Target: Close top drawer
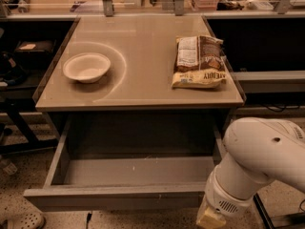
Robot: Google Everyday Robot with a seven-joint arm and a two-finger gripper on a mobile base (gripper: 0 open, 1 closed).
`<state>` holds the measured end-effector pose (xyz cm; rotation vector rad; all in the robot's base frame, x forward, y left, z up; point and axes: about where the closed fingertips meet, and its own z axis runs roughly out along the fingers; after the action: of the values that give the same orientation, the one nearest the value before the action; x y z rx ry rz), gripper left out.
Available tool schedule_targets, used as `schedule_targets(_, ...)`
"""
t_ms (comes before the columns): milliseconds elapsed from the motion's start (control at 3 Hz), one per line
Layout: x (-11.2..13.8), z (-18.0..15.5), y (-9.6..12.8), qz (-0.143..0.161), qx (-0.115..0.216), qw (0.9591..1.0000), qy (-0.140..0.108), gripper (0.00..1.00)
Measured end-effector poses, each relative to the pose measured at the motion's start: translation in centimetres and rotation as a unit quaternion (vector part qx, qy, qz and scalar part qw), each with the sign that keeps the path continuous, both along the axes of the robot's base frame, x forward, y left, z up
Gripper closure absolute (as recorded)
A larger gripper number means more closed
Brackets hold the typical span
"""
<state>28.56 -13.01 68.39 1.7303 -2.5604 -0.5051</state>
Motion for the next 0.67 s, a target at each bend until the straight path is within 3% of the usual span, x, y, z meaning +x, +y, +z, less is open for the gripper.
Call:
schedule_targets(333, 2.09, -1.22, 0.82, 0.010, 0.002, 0.9999, -0.005, 1.00)
schedule_targets(667, 2.17, -1.35, 0.89, 0.012, 0.002, 0.9999, -0.004, 0.82)
